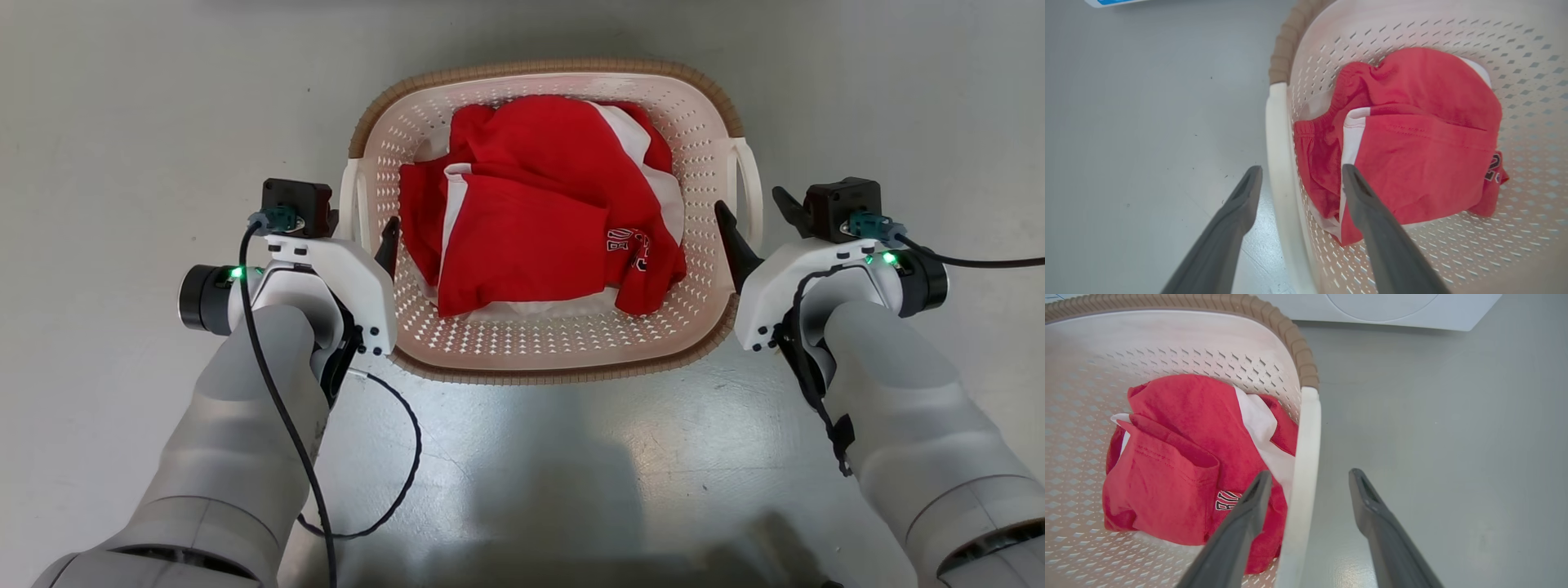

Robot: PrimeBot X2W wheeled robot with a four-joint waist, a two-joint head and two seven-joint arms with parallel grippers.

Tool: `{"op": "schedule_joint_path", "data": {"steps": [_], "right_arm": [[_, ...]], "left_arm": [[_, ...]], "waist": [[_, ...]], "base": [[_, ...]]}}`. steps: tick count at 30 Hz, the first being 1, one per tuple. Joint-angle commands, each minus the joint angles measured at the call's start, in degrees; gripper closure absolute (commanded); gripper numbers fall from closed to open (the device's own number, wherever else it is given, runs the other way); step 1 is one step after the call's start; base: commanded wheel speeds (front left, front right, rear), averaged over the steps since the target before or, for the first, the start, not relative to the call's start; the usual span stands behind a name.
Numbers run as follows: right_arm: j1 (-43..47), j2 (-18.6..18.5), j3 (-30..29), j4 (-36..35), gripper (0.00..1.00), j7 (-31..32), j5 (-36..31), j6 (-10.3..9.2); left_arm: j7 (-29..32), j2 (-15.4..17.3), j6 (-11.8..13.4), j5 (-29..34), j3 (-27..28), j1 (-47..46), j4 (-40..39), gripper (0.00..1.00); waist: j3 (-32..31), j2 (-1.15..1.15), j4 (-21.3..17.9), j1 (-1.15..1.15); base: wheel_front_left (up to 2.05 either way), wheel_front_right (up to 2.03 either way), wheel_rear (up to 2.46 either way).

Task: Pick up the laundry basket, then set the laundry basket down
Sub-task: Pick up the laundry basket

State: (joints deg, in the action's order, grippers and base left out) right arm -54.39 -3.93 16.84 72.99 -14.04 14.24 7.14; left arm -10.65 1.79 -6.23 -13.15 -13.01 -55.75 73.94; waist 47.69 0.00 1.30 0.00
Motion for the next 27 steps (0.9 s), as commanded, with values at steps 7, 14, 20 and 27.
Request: {"op": "schedule_joint_path", "data": {"steps": [7, 14, 20, 27], "right_arm": [[1.76, 1.05, 3.76, -0.37, 1.00, 0.68, 3.10, 0.35], [3.80, 1.05, 8.28, -1.02, 1.00, 3.95, 5.99, 0.35], [6.43, 1.05, 11.82, -1.70, 1.00, 7.79, 9.43, 0.35], [10.71, 1.05, 16.23, -2.78, 1.00, 13.10, 14.04, 0.35]], "left_arm": [[-0.69, 1.80, 0.72, -0.03, -0.17, -0.07, -0.18, 1.00], [1.34, 1.84, 0.81, -0.77, -0.52, 1.95, -0.07, 1.00], [3.16, 1.79, 0.89, -1.49, -0.82, 5.29, -0.02, 1.00], [6.31, 2.14, 0.79, -1.46, -2.04, 10.18, 0.00, 1.00]], "waist": [[-0.45, 0.00, 0.19, 0.00], [-3.99, 0.00, 0.14, 0.00], [-9.64, 0.00, -0.37, 0.00], [-18.27, 0.00, -1.60, 0.00]], "base": [[0.00, 0.00, 0.00], [0.00, 0.00, 0.00], [0.00, 0.00, 0.00], [0.00, 0.00, 0.00]]}}
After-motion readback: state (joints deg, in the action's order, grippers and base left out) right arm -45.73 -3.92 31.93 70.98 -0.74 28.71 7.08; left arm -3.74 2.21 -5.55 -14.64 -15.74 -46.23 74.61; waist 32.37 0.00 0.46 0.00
